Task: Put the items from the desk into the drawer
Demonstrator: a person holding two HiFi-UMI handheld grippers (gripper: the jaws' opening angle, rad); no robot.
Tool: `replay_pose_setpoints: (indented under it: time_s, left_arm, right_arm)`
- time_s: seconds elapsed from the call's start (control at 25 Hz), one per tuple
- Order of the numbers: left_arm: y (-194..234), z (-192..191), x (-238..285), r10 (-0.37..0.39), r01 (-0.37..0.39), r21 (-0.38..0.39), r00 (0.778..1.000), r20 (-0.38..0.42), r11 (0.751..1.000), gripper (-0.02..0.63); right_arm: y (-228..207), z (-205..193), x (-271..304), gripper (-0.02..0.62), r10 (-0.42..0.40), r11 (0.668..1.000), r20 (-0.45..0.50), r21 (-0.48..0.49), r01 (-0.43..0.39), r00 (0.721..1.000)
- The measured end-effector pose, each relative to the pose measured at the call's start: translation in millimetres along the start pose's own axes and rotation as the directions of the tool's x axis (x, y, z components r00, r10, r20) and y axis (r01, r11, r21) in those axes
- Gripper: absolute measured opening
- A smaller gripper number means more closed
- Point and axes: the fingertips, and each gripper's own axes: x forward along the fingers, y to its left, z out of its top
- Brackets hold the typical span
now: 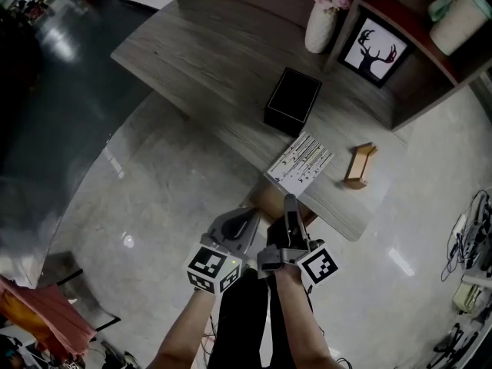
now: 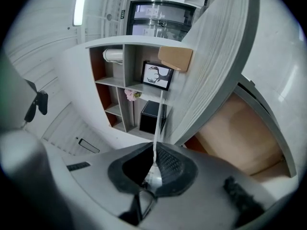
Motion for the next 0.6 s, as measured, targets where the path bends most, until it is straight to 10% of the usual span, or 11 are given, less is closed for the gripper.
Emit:
replay_pose_setpoints:
  time_s: [0.6]
  left_arm:
    - [-15.1, 3.4, -29.0, 0.022, -0.022, -0.001, 1.0, 0.014, 1.0, 0.011]
  right_arm:
    - [27.5, -9.7, -32.3, 0.023, 0.022, 0.999, -0.029, -0.027, -0.023, 0.999]
